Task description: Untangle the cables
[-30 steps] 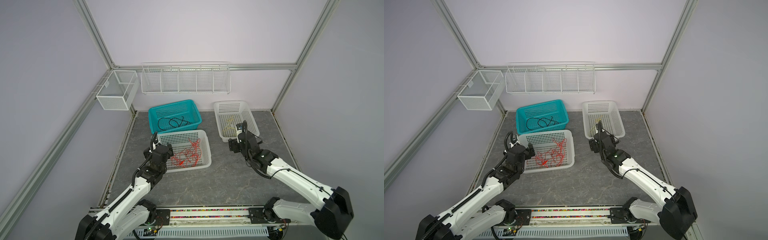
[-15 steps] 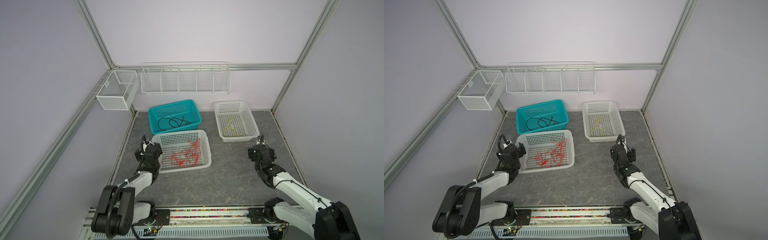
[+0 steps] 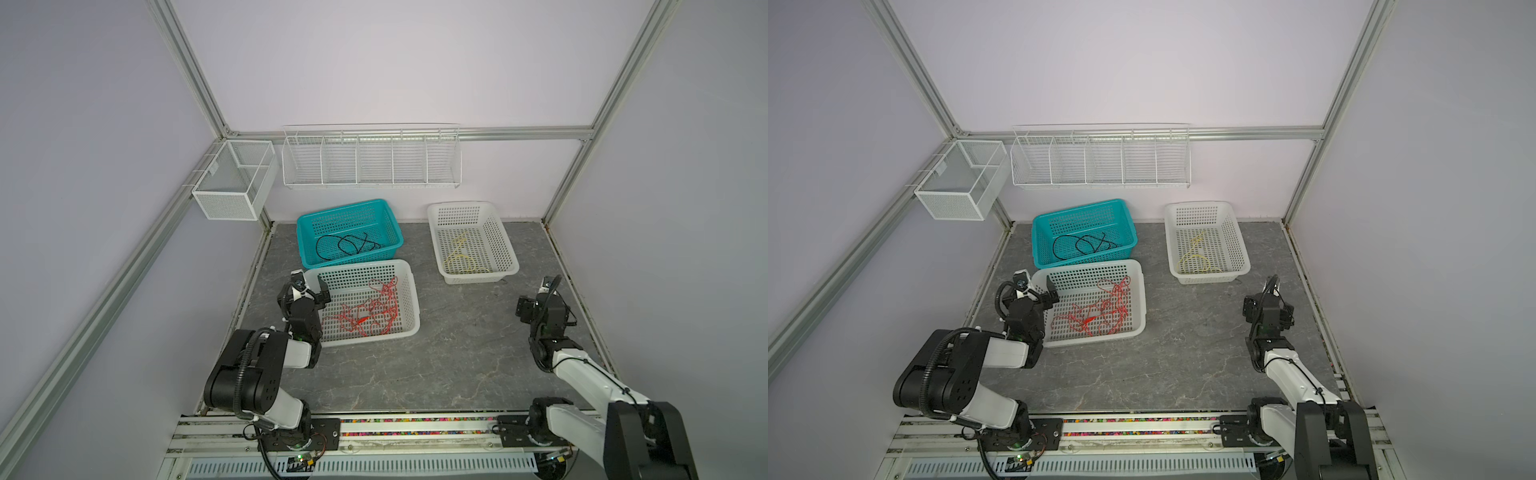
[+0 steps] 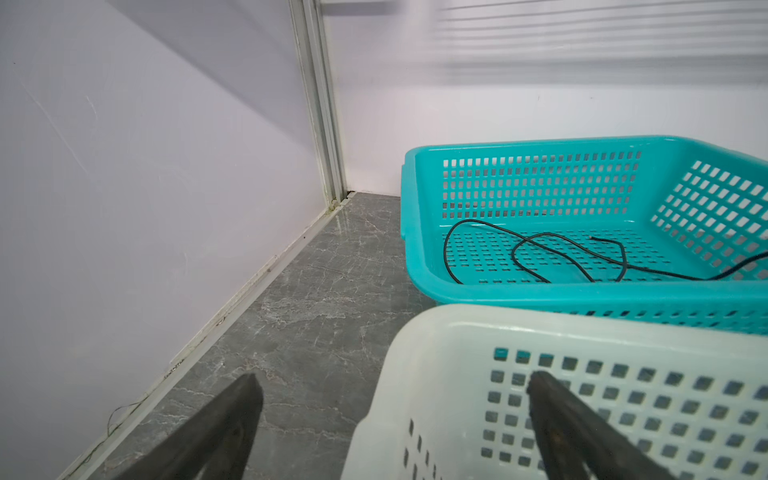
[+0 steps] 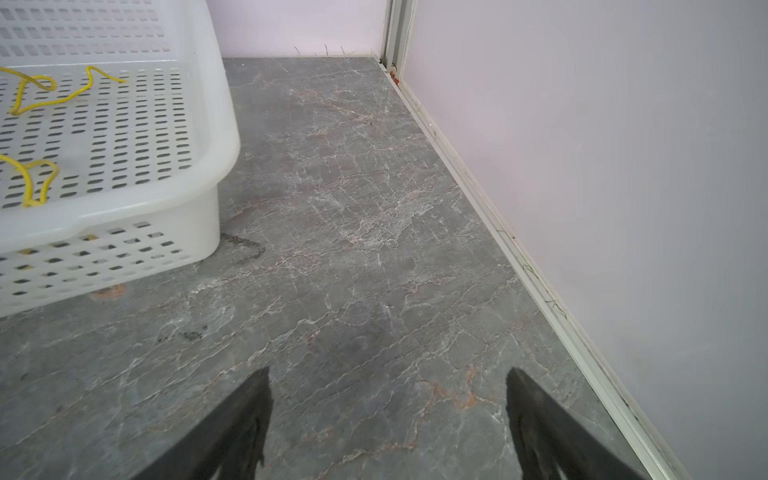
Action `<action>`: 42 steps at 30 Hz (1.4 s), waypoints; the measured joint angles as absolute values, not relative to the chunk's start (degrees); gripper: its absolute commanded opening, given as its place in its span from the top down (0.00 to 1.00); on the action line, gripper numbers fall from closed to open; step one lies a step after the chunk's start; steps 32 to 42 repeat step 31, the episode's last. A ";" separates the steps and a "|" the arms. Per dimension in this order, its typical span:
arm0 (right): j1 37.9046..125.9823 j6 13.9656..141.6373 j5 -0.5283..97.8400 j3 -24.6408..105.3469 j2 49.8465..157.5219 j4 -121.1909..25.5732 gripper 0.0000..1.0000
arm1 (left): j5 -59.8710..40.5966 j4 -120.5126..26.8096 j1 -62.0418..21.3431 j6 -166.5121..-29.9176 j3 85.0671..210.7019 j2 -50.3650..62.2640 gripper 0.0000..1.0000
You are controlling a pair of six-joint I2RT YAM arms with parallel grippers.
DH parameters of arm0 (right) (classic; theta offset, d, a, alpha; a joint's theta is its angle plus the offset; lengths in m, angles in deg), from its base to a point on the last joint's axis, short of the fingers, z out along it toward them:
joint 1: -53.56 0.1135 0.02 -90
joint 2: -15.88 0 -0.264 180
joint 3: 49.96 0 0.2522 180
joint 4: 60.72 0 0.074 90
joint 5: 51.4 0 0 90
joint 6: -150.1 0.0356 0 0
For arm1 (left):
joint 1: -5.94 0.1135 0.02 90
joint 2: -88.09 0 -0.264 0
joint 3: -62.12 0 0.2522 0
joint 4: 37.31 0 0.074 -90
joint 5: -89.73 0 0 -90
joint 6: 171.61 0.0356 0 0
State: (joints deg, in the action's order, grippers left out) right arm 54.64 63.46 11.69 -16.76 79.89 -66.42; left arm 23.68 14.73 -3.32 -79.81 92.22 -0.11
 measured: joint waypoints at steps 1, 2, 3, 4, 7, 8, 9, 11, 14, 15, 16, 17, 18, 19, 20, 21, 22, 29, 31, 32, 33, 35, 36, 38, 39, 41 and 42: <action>54.45 63.04 12.84 -16.78 81.66 -67.80 0.11 | 23.72 15.03 -3.32 -79.65 92.33 -0.46 0.00; 54.38 62.84 13.92 -16.78 83.13 -69.33 0.11 | 23.79 15.01 -3.32 -79.56 92.55 -0.64 0.00; 54.34 62.71 15.40 -16.78 84.79 -71.25 0.11 | 23.87 14.66 -3.32 -79.52 92.83 -0.72 0.00; 54.34 62.63 16.87 -16.76 86.25 -73.26 0.11 | 23.87 14.36 -3.32 -79.52 93.03 -0.75 0.00; 54.36 62.25 21.04 -16.45 91.34 -80.21 0.11 | 23.92 14.36 -3.32 -79.39 93.16 -0.96 0.01; 54.36 62.01 22.13 -15.95 93.46 -82.14 0.11 | 23.92 14.27 -3.32 -79.39 93.21 -0.96 0.01; 54.38 61.69 23.23 -15.27 95.87 -83.91 0.11 | 23.94 14.23 -3.32 -79.39 93.25 -0.96 0.01; 54.40 60.79 25.46 -14.42 101.38 -89.42 0.11 | 23.94 14.12 -3.32 -79.39 93.34 -1.01 0.01; 54.45 59.83 28.25 -14.59 103.89 -91.25 0.11 | 24.12 13.72 -3.32 -79.39 93.64 -1.07 0.01; 54.38 59.65 29.17 -14.59 103.89 -91.84 0.11 | 24.14 13.50 -3.32 -79.39 93.75 -1.07 0.01; 54.36 59.59 29.78 -14.55 103.85 -92.41 0.11 | 24.16 13.35 -3.32 -79.39 93.80 -1.07 0.01; 54.34 59.59 30.35 -14.53 103.85 -92.93 0.11 | 24.18 13.31 -3.32 -79.39 93.84 -1.07 0.01; 54.29 59.57 30.88 -14.53 103.85 -93.26 0.11 | 24.22 13.11 -3.32 -79.39 93.97 -1.07 0.01; 54.27 59.57 31.18 -14.53 103.85 -93.57 0.11 | 24.27 12.87 -3.32 -79.39 94.06 -1.07 0.01; 54.25 59.52 31.40 -14.53 103.85 -93.77 0.11 | 24.29 12.85 -3.32 -79.39 94.08 -1.07 0.01; 54.21 59.44 31.64 -14.53 103.85 -93.90 0.11 | 24.29 12.81 -3.32 -79.39 94.08 -1.07 0.01; 54.16 59.39 31.86 -14.53 103.85 -94.05 0.12 | 24.31 12.76 -3.32 -79.39 94.10 -1.07 0.01; 54.12 59.17 32.49 -14.53 103.85 -94.36 0.11 | 24.31 12.70 -3.32 -79.39 94.10 -1.07 0.01; 54.12 59.19 32.49 -14.53 103.85 -94.36 0.11 | 24.31 12.70 -3.32 -79.39 94.10 -1.07 0.01; 54.12 59.19 32.49 -14.53 103.85 -94.36 0.11 | 24.31 12.70 -3.32 -79.39 94.10 -1.07 0.01; 54.12 59.19 32.49 -14.53 103.85 -94.36 0.11 | 24.31 12.70 -3.32 -79.39 94.10 -1.07 0.01; 54.12 59.19 32.49 -14.53 103.85 -94.36 0.11 | 24.31 12.70 -3.32 -79.39 94.10 -1.07 0.01; 54.12 59.19 32.49 -14.53 103.85 -94.36 0.11 | 24.31 12.70 -3.32 -79.39 94.10 -1.07 0.01; 54.12 59.19 32.49 -14.53 103.85 -94.36 0.11 | 24.31 12.70 -3.32 -79.39 94.10 -1.07 0.01; 54.12 59.19 32.49 -14.53 103.85 -94.36 0.11 | 24.31 12.70 -3.32 -79.39 94.10 -1.07 0.01; 54.12 59.19 32.49 -14.53 103.85 -94.36 0.11 | 24.31 12.70 -3.32 -79.39 94.10 -1.07 0.01; 54.12 59.19 32.49 -14.53 103.85 -94.36 0.11 | 24.31 12.70 -3.32 -79.39 94.10 -1.07 0.01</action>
